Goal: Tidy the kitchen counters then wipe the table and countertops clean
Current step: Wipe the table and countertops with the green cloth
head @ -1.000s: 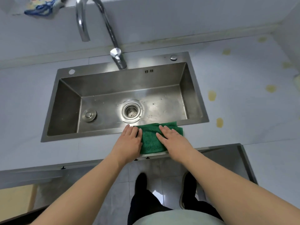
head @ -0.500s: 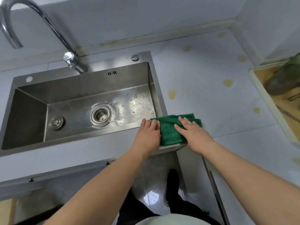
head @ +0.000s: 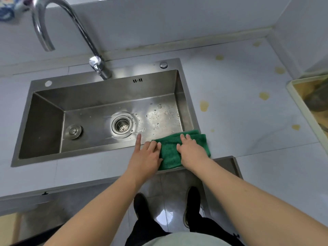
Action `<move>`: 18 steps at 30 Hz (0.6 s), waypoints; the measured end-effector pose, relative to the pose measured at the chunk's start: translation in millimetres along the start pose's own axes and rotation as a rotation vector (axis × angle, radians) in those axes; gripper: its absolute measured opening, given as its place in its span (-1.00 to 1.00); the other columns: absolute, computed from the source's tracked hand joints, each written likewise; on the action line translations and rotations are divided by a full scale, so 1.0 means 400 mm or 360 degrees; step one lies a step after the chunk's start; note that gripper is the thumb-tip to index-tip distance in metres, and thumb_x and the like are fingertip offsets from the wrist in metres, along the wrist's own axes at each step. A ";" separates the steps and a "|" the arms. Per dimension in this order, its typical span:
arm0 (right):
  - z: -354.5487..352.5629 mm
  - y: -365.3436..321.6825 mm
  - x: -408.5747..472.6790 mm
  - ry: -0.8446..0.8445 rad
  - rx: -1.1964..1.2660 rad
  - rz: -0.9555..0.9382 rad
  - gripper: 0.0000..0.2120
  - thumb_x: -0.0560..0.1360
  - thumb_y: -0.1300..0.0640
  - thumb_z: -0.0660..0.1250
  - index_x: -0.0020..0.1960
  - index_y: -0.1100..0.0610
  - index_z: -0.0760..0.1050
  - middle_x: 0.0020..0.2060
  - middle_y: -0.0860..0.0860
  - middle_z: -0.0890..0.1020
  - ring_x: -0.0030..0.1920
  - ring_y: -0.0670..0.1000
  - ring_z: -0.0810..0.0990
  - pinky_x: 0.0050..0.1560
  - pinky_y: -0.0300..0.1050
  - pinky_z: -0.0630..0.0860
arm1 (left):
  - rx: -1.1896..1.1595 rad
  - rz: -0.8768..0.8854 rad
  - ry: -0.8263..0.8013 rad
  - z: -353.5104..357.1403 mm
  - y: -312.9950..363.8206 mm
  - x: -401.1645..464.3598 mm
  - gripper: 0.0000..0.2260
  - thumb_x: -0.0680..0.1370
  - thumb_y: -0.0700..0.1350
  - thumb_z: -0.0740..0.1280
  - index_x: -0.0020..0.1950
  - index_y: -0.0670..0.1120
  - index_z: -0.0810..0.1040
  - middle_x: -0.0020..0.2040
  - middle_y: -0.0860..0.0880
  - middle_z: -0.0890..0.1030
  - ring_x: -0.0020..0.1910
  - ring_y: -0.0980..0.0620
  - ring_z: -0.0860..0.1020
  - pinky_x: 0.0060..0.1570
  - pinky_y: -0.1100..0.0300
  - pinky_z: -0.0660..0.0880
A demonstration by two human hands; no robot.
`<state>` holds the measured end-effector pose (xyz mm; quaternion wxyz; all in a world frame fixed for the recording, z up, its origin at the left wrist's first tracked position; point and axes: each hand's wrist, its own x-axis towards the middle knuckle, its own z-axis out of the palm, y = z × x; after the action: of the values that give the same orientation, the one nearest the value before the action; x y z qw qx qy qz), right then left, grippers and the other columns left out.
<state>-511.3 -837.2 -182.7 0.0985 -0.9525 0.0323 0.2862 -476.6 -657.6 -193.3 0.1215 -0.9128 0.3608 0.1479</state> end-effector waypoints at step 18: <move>-0.006 0.384 -0.016 0.0235 0.0437 -0.0076 -0.59 0.63 0.15 0.19 0.43 -0.14 0.36 0.57 -0.06 -0.01 0.56 0.00 -0.09 0.54 -0.04 -0.02 | 0.0139 0.0264 -0.0085 -0.148 0.262 0.211 -0.69 0.57 -0.13 0.11 0.20 -0.18 0.53 0.14 -0.14 0.38 0.09 -0.17 0.38 0.39 -0.14 0.18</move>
<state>-533.4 -988.0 -203.1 0.2320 -0.9490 0.0558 0.2060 -480.1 -803.9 -180.8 0.1581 -0.8694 0.4378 0.1659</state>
